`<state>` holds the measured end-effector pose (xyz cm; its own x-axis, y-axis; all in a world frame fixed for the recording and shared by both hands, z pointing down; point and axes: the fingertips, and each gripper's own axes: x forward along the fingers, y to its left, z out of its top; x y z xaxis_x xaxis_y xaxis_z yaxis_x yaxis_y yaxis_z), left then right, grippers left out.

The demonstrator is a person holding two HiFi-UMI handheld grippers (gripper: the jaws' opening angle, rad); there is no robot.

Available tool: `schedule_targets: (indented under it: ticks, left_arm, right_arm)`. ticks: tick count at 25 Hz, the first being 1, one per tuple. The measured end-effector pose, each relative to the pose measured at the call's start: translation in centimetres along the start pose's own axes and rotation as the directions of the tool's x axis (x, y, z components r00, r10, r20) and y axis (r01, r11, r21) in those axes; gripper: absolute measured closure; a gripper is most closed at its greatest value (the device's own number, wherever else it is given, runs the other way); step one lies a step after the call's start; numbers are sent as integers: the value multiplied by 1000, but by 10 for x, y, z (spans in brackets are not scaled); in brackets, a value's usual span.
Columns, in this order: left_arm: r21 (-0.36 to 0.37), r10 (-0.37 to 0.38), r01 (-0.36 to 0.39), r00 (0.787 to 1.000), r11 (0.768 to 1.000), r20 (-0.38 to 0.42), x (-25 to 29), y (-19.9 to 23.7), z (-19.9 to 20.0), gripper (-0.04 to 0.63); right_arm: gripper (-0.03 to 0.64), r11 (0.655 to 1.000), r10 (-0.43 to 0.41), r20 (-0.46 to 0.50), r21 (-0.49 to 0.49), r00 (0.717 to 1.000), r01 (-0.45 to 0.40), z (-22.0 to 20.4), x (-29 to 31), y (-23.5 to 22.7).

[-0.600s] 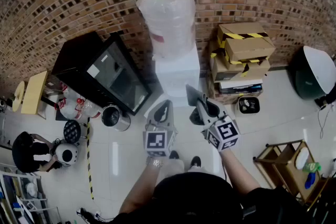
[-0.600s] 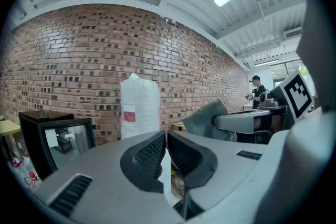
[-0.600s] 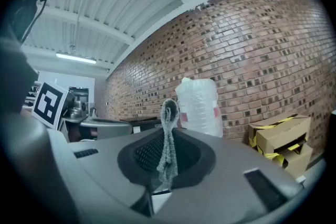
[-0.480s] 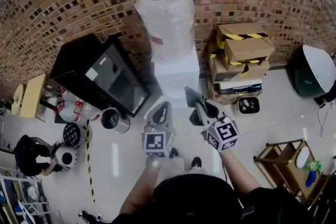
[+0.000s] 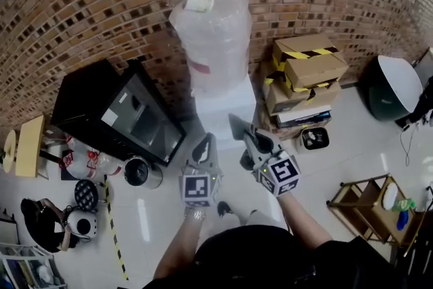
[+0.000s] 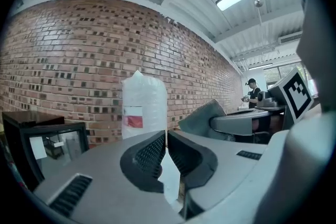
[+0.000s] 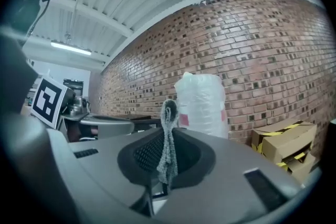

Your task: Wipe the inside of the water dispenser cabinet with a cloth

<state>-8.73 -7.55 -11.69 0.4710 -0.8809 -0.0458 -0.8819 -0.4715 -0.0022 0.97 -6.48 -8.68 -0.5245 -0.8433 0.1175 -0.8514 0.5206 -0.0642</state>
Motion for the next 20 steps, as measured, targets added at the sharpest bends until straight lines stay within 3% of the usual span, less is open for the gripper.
schedule_targets:
  ticks: [6, 13, 17, 20]
  left_arm:
    - [-13, -29, 29, 999, 999, -20, 26, 16, -11, 584]
    - [-33, 0, -2, 999, 999, -39, 46, 27, -25, 584]
    - [-40, 35, -37, 998, 999, -55, 54, 28, -56, 584]
    - [-53, 61, -66, 993, 996, -104, 49, 32, -106, 584]
  right_arm:
    - [595, 999, -36, 3, 27, 999, 36, 0, 27, -10]
    - [595, 1000, 4, -34, 27, 999, -3, -9, 53, -23]
    - [595, 999, 22, -38, 38, 999, -21, -45, 65, -45]
    - [595, 999, 35, -64, 38, 997, -32, -101, 77, -59]
